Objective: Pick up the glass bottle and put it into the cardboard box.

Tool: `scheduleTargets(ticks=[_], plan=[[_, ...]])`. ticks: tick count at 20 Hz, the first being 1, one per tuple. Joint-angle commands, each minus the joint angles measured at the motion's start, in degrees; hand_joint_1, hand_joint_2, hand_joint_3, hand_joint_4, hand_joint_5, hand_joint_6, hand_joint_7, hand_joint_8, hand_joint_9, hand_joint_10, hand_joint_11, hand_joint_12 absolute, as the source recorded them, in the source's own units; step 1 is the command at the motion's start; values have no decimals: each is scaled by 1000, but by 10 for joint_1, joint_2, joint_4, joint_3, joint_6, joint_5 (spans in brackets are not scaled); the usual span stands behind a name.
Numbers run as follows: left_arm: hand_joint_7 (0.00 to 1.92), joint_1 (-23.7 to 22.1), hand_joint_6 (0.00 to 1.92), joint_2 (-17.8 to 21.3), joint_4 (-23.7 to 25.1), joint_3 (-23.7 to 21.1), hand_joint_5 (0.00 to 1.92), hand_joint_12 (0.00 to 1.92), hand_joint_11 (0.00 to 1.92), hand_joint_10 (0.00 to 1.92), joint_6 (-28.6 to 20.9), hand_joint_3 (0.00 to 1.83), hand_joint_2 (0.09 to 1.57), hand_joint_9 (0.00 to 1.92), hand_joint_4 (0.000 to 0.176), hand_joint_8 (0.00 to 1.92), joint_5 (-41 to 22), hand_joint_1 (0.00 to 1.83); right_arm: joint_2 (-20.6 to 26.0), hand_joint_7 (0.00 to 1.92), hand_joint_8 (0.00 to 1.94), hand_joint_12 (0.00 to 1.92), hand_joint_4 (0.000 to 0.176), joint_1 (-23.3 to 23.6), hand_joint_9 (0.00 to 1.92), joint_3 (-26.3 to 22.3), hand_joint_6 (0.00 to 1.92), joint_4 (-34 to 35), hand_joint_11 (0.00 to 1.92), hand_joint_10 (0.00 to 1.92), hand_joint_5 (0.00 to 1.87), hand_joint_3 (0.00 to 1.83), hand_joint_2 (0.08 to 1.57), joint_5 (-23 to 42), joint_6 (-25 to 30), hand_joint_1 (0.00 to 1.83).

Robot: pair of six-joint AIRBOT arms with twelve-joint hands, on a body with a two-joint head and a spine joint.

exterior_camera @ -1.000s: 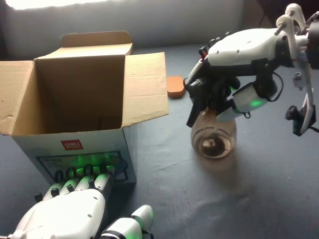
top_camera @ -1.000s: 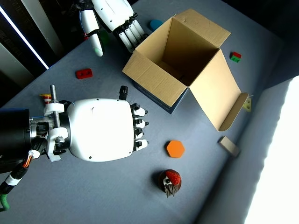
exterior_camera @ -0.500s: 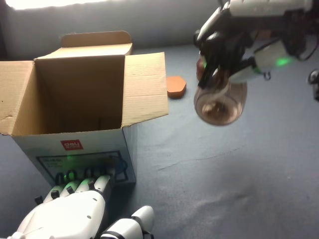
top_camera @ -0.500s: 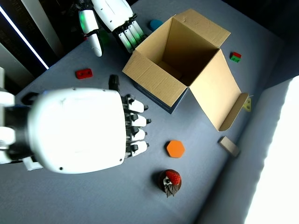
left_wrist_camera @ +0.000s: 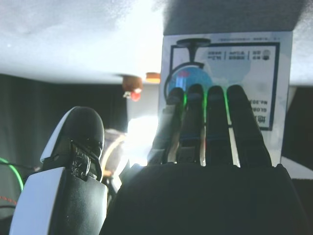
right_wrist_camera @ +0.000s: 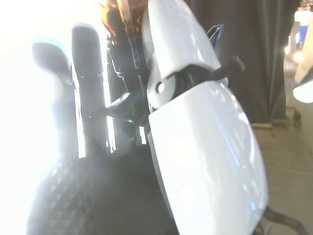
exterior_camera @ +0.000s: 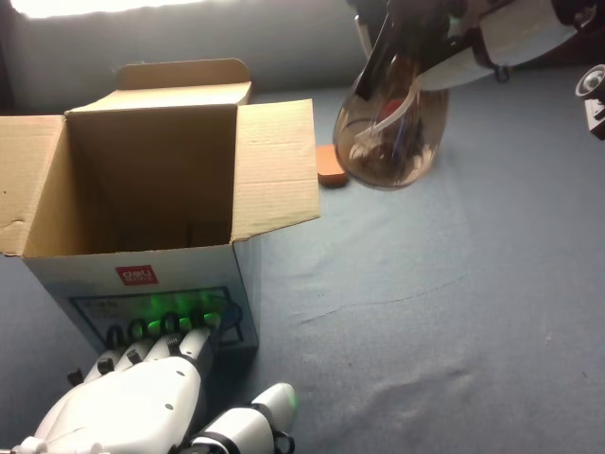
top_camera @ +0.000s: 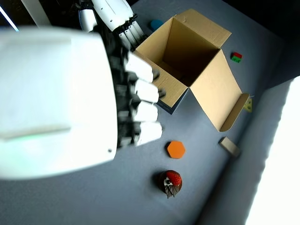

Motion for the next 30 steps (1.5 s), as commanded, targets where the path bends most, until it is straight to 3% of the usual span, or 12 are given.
scheduleTargets(ticks=[1,4,6,10,12,19,24,30], plan=[[63,-1,0,3,44,2,53,0,0,1,-6,1,1265,5,0,2,-34,0,5,919,1130,1714,0,10,827,4,1174,25,728,1440,774,0,1170,-24,2,1361],[61,1,0,2,43,2,50,0,0,0,-6,3,1271,3,0,1,-35,0,0,919,1116,1709,0,9,828,7,1197,54,727,1438,773,0,1170,-19,-10,1361],[61,2,0,2,43,5,50,0,0,0,-6,4,1272,3,0,1,-35,0,-1,920,1116,1706,0,5,827,6,1198,121,731,1439,774,0,1170,-5,-61,1361],[62,4,0,3,43,10,51,0,0,1,-12,4,1272,4,0,1,-35,0,-5,923,1106,1704,0,-12,833,6,1184,338,762,1438,784,0,1167,13,-251,1362],[62,8,0,3,43,10,51,0,0,1,-12,1,1268,5,0,1,-35,0,-8,923,1111,1708,0,-18,832,6,1180,399,766,1438,781,0,1167,30,-307,1362],[62,20,0,9,56,20,51,0,0,1,-20,0,1263,4,0,1,-28,0,-51,919,1116,1721,0,-41,833,8,1180,511,775,1443,778,0,1168,41,-425,1362],[62,20,0,12,61,23,51,0,0,1,-24,0,1262,5,0,1,-12,0,-99,918,1123,1716,0,-48,835,21,1171,546,782,1438,783,0,1167,36,-471,1362],[61,19,0,15,52,18,51,0,0,0,-25,0,1264,4,0,0,12,0,-117,916,1120,1710,0,-69,836,27,1173,615,777,1444,780,0,1168,72,-563,1362]])
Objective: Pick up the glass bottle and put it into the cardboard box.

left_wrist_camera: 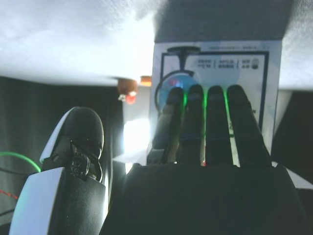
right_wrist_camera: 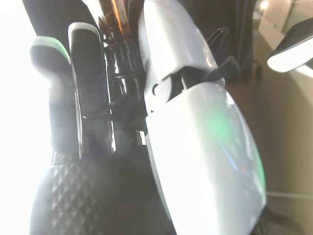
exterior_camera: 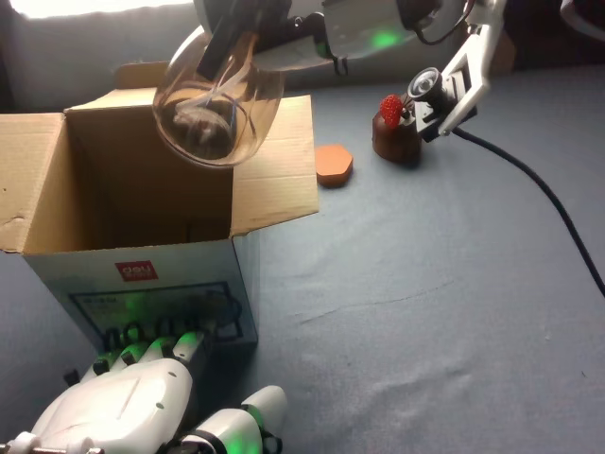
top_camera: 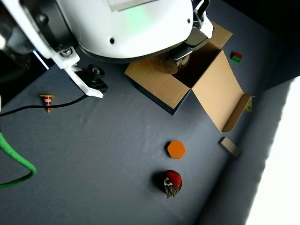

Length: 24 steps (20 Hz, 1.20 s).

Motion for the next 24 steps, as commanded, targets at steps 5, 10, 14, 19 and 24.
scheduleTargets(ticks=[5,10,14,19,24], plan=[[60,-34,1,18,-9,1,52,0,0,0,42,0,1263,2,0,0,12,0,-28,917,1120,1701,0,-17,839,17,1174,76,772,1437,781,0,1167,61,-46,1362],[59,-54,3,24,-30,5,58,0,0,0,46,0,1264,3,0,0,24,0,-53,919,1122,1700,0,-25,840,27,1174,100,773,1435,774,0,1168,77,-88,1362],[57,-60,2,34,-44,7,57,0,0,0,57,0,1264,0,0,0,43,0,-86,921,1115,1704,0,-34,840,45,1200,109,782,1434,760,1,1169,65,-113,1361],[57,-66,5,38,-59,14,64,0,0,0,60,0,1264,0,0,0,65,0,-129,912,1130,1706,0,-39,829,62,1224,109,757,1441,748,1,1174,40,-169,1359],[57,-67,4,37,-58,21,65,0,0,0,54,0,1263,0,0,0,65,0,-168,907,1131,1709,0,-46,841,73,1198,144,774,1432,770,0,1171,-6,-224,1360]])
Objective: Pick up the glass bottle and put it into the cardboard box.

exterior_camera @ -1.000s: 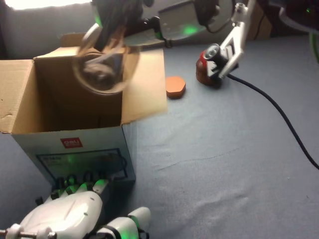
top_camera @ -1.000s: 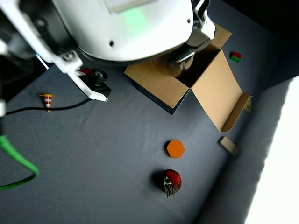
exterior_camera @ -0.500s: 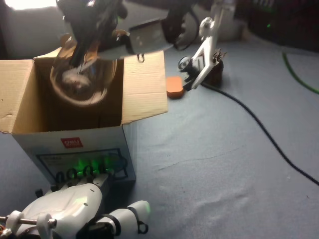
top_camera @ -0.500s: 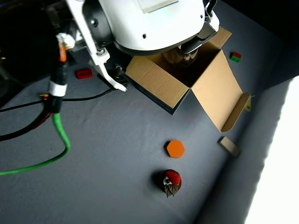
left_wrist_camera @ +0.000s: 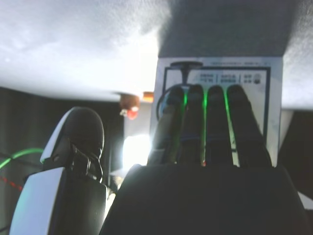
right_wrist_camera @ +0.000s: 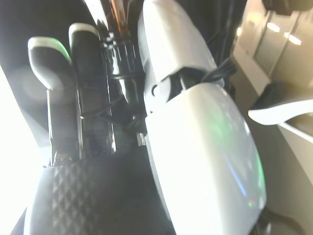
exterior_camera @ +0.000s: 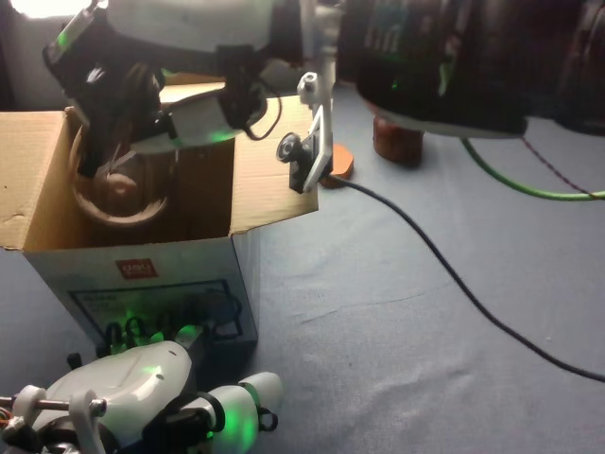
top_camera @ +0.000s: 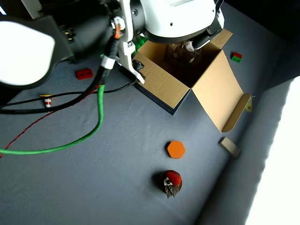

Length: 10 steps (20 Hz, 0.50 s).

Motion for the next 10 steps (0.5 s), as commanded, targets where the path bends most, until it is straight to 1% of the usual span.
scheduleTargets(ticks=[1,3,5,9,10], plan=[[57,-2,4,2,40,0,65,0,0,0,-6,0,1262,0,0,0,-27,0,-2,906,1133,1709,0,1,842,2,1195,19,775,1433,771,0,1171,40,-6,1360],[57,1,4,2,45,-4,65,0,0,0,-11,0,1260,0,0,0,-41,0,-13,906,1134,1710,0,-5,842,3,1194,27,775,1432,771,0,1171,30,-20,1361],[56,6,4,2,45,-9,65,0,0,0,-17,0,1261,0,0,0,-47,0,-24,905,1134,1710,0,-11,842,4,1195,92,776,1432,771,0,1171,12,-94,1361],[57,17,3,3,48,-15,65,0,0,0,-23,0,1261,0,0,0,-48,0,-34,907,1132,1712,0,-20,843,2,1202,179,774,1432,765,0,1171,0,-189,1360],[57,18,1,3,48,-16,60,0,0,0,-25,0,1261,0,0,0,-48,0,-35,907,1132,1713,0,-21,842,2,1202,187,773,1432,765,0,1171,-1,-200,1361]])
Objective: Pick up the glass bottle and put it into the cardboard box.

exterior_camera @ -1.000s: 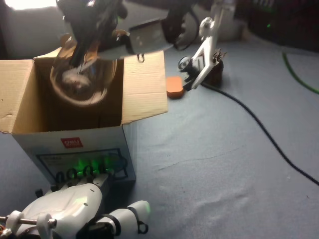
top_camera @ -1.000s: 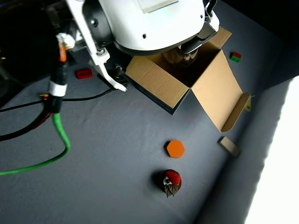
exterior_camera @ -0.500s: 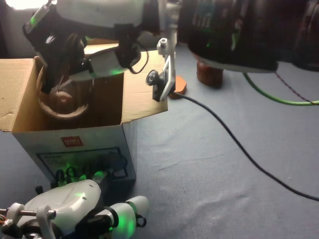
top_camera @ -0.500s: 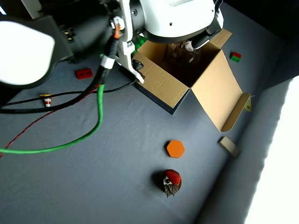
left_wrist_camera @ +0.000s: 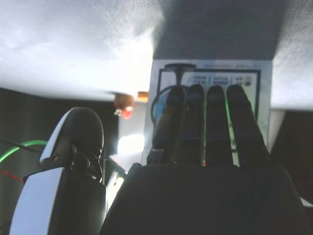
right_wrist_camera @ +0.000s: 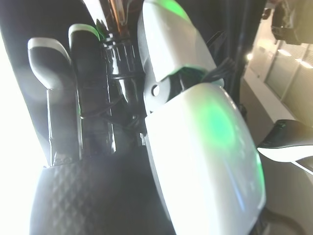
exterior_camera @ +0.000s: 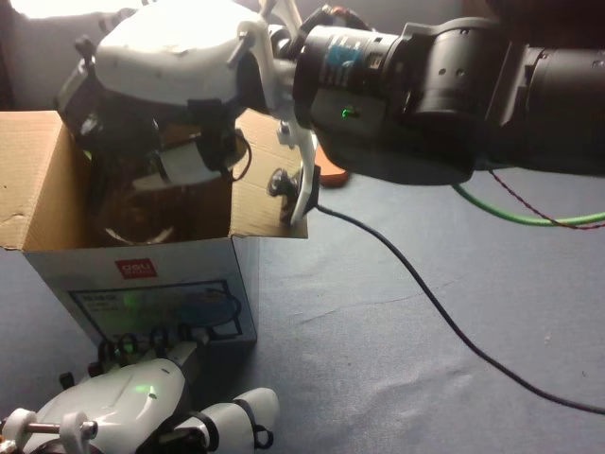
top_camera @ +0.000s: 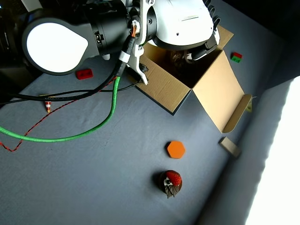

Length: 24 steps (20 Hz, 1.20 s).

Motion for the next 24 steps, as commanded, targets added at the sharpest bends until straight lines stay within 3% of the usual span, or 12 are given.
scheduleTargets(ticks=[1,4,13,17,18,20,24], plan=[[57,-1,1,3,42,-3,60,0,0,0,-4,0,1260,0,0,0,-31,0,0,906,1133,1713,0,5,842,-2,1202,12,773,1432,765,0,1171,65,-5,1360],[57,4,1,4,51,-10,60,0,0,0,-6,0,1261,0,0,0,-34,0,0,905,1135,1718,0,1,841,-8,1203,54,777,1435,763,0,1172,66,-59,1360],[61,10,2,7,51,-28,61,0,0,0,-14,0,1259,1,0,2,-52,0,2,916,1122,1673,0,0,858,-10,1169,60,793,1413,780,0,1164,70,-75,1363],[61,14,2,7,69,-22,61,0,0,0,-20,0,1259,1,0,1,-53,0,2,871,1215,1742,0,2,830,-10,1312,60,695,1487,628,4,1203,70,-78,1351],[61,16,1,7,69,-22,60,0,0,0,-22,0,1259,1,0,1,-53,0,2,611,1072,1769,0,2,592,-10,1094,60,449,1336,430,6,1213,70,-78,1168],[61,18,1,6,69,-21,60,0,0,0,-22,0,1259,0,0,1,-54,0,2,382,830,1763,0,3,286,-10,846,60,42,1132,244,1,1207,69,-78,1030],[61,21,1,6,83,-20,60,0,0,0,-31,0,1259,0,0,1,-59,0,4,367,298,1231,0,3,140,-11,481,60,0,723,184,0,1037,67,-75,1049]])
